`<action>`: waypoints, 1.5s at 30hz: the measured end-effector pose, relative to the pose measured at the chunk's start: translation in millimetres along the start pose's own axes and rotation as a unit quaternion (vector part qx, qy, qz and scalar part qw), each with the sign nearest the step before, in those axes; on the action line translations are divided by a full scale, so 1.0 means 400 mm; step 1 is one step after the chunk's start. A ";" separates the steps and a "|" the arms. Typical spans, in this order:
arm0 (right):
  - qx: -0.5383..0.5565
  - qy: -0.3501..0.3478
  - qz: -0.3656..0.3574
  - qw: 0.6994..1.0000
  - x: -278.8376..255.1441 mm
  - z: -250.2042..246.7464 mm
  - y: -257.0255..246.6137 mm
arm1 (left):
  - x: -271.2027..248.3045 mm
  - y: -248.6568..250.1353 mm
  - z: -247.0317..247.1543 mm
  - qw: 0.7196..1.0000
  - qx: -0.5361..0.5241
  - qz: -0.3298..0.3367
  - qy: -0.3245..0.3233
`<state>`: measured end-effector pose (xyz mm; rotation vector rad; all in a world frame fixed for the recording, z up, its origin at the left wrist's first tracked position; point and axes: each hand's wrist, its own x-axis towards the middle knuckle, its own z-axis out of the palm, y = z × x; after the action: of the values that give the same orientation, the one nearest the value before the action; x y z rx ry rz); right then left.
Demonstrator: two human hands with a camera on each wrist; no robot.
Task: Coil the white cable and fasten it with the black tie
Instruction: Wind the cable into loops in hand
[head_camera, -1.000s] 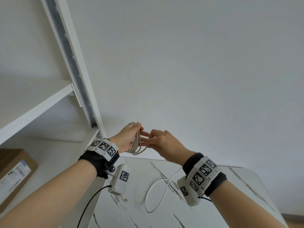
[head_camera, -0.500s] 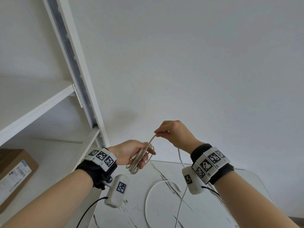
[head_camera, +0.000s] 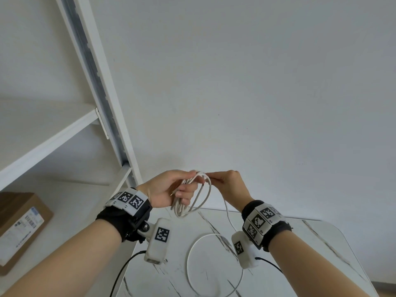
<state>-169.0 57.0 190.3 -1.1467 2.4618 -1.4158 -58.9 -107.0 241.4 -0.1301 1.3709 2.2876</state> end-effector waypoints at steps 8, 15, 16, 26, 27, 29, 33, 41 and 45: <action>0.044 0.020 0.073 0.996 0.004 0.058 0.024 | 0.016 -0.003 0.026 0.996 -0.076 0.045 -0.015; 0.053 -0.006 0.106 0.993 -0.021 0.091 0.033 | 0.024 0.021 0.057 0.972 -0.181 0.150 0.029; 0.043 -0.014 0.106 0.993 -0.026 0.093 0.029 | 0.027 0.026 0.059 0.966 -0.190 0.168 0.044; 0.026 -0.120 0.130 0.984 -0.086 0.130 0.030 | 0.050 0.078 0.034 0.908 -0.287 0.273 0.137; 0.030 -0.129 0.139 0.981 -0.089 0.130 0.033 | 0.050 0.085 0.032 0.905 -0.290 0.277 0.142; 0.036 -0.138 0.147 0.979 -0.096 0.128 0.032 | 0.050 0.097 0.029 0.900 -0.291 0.285 0.156; 0.060 -0.094 0.146 0.983 -0.102 0.116 0.031 | 0.057 0.108 0.014 0.883 -0.303 0.293 0.203; -0.036 -0.106 0.089 0.990 -0.098 0.077 0.017 | 0.070 0.109 -0.016 0.845 -0.319 0.309 0.297; -0.175 -0.098 0.016 0.980 -0.092 0.057 -0.003 | 0.076 0.106 -0.007 0.833 -0.301 0.314 0.341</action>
<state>-132.7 63.9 167.9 -1.2292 2.6341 -0.8327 -104.5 -115.5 264.9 -0.8942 0.9806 3.4004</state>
